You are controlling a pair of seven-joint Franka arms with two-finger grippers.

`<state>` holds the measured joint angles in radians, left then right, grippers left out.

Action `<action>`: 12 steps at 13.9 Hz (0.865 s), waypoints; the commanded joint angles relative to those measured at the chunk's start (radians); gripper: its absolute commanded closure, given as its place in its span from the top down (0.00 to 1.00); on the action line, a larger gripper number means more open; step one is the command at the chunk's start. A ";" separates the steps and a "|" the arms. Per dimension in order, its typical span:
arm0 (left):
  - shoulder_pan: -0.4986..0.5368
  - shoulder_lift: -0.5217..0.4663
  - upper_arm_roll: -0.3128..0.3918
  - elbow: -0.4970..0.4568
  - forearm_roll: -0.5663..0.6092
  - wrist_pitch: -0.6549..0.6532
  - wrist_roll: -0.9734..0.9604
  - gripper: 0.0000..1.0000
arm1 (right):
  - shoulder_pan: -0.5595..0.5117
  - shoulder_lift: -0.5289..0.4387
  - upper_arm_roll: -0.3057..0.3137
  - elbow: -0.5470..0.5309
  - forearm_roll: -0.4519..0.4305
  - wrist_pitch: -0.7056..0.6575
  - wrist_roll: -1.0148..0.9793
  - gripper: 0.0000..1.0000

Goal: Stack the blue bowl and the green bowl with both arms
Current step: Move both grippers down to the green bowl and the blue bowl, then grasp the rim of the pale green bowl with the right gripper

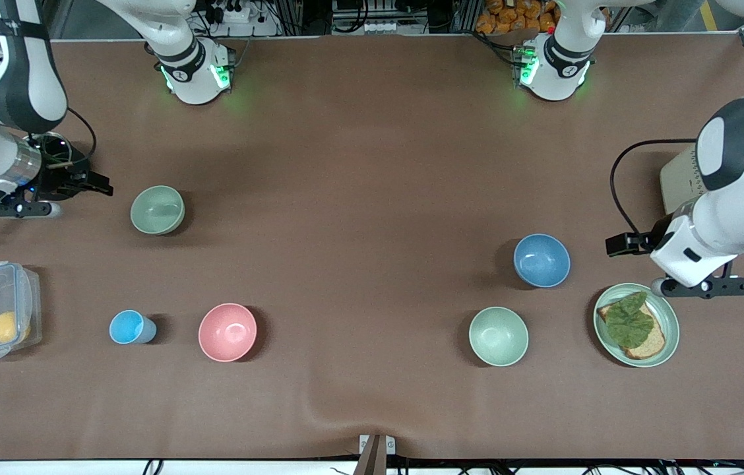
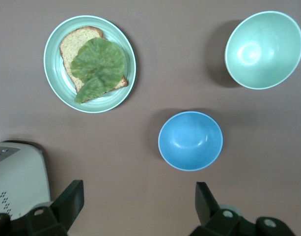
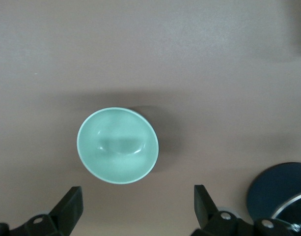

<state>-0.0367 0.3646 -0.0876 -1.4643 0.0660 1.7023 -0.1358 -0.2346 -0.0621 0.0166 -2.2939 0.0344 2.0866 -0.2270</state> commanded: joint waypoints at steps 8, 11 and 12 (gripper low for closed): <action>0.014 0.068 -0.001 -0.085 -0.003 0.123 0.024 1.00 | -0.032 0.140 0.011 -0.176 0.025 0.433 -0.046 0.99; 0.027 0.074 -0.001 -0.111 -0.003 0.149 0.024 1.00 | -0.031 0.195 0.014 -0.225 0.025 0.581 -0.046 0.88; 0.027 0.074 -0.001 -0.119 -0.003 0.158 0.024 1.00 | -0.029 0.211 0.014 -0.235 0.025 0.619 -0.046 0.80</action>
<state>-0.0225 0.4489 -0.0871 -1.5555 0.0660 1.8316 -0.1357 -0.2468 0.1263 0.0171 -2.4987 0.0383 2.6341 -0.2462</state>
